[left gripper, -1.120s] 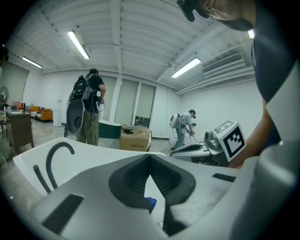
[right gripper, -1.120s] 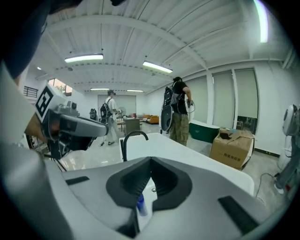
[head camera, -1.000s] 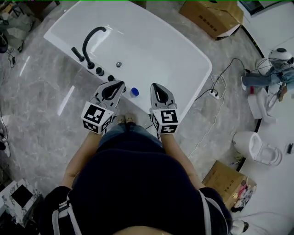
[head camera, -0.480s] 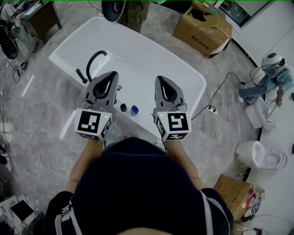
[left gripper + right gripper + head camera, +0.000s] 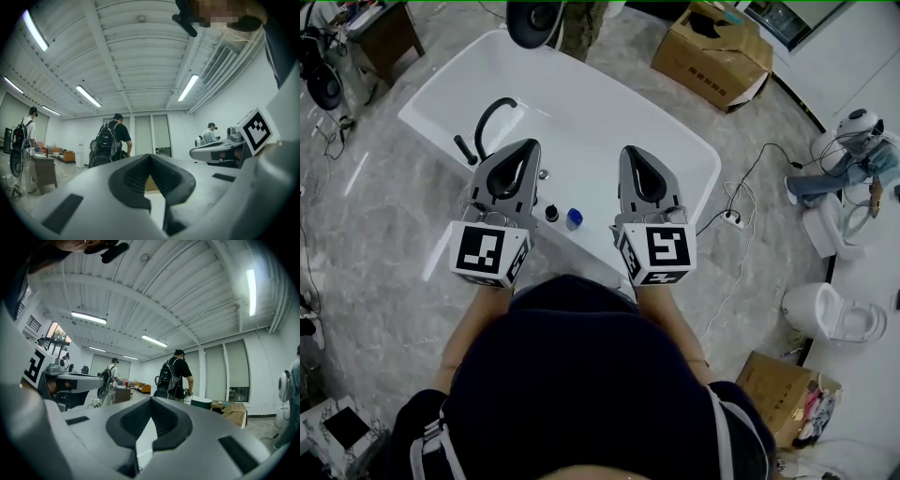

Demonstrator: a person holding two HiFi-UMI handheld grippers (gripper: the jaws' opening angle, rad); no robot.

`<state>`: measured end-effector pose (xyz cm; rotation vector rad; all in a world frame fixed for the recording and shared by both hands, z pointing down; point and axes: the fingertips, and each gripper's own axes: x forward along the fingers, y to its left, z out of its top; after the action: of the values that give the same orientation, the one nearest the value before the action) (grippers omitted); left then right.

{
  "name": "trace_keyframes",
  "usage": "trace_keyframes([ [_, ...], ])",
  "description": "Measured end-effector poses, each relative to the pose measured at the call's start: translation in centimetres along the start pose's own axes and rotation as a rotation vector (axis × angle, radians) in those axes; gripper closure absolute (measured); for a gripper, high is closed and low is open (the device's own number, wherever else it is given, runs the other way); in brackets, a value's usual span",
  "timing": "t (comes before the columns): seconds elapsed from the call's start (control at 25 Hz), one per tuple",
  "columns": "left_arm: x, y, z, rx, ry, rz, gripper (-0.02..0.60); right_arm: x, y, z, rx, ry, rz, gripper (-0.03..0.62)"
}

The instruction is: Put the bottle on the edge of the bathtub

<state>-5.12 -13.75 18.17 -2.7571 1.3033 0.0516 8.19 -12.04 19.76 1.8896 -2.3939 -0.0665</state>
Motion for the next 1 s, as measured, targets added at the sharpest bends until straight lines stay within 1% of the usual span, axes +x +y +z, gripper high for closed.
trace_keyframes([
  [0.56, -0.8, 0.0, -0.7, -0.003, 0.010, -0.007, 0.558, -0.1, 0.5, -0.2, -0.014, -0.004, 0.011, 0.568],
  [1.0, -0.1, -1.4, -0.8, 0.008, 0.012, 0.001, 0.558, -0.4, -0.8, -0.6, -0.007, -0.013, 0.034, 0.568],
])
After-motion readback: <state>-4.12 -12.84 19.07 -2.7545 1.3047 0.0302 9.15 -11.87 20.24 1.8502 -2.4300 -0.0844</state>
